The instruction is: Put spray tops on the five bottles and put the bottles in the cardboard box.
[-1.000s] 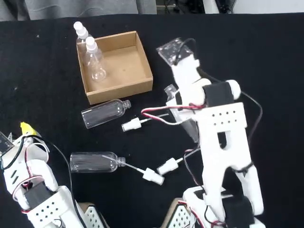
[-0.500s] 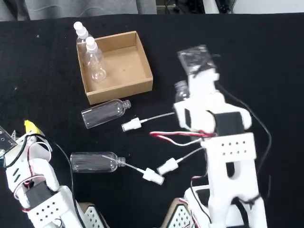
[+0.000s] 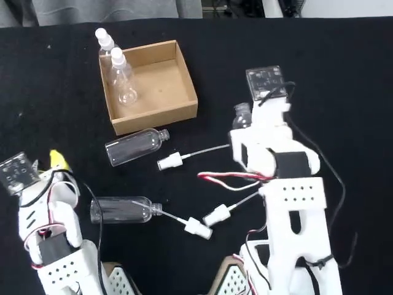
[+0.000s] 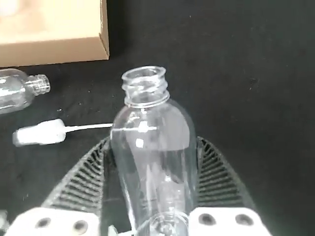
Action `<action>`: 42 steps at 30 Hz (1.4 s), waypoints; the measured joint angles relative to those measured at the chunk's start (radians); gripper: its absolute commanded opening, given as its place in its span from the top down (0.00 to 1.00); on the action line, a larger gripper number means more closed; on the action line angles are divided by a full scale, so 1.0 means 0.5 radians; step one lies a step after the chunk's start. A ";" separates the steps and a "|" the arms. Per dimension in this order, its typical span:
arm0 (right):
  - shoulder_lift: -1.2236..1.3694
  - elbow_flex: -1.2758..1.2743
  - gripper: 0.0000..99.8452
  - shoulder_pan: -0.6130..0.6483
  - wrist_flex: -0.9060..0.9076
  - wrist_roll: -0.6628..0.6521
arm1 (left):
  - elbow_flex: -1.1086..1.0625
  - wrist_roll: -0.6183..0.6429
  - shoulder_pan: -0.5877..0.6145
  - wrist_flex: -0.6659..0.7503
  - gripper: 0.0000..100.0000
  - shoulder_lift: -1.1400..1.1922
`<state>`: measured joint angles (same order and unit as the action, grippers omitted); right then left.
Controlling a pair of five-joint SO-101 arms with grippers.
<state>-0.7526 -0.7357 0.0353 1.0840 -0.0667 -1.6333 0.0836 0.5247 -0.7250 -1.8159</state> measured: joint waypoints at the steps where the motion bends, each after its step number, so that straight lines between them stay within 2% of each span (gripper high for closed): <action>1: 0.000 -0.012 0.92 -0.049 -0.040 0.031 | 0.000 -0.003 -0.025 -0.018 0.86 0.000; 6: 0.000 -0.129 0.92 -0.218 -0.227 0.153 | 0.012 -0.012 -0.123 -0.153 0.82 0.000; 16: 0.000 -0.387 0.92 -0.236 -0.586 0.199 | 0.276 -0.015 -0.285 -0.476 0.82 0.000; 33: 0.000 -0.396 0.92 -0.334 -0.629 0.252 | 0.850 -0.316 -0.755 -0.945 0.82 -0.009; 42: 0.000 -0.396 0.92 -0.334 -0.629 0.252 | 1.224 -0.344 -0.961 -0.967 0.82 0.703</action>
<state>-0.7526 -0.9337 -0.1320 0.7695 0.0591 -1.0211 -0.0882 0.0445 -1.2083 -1.4645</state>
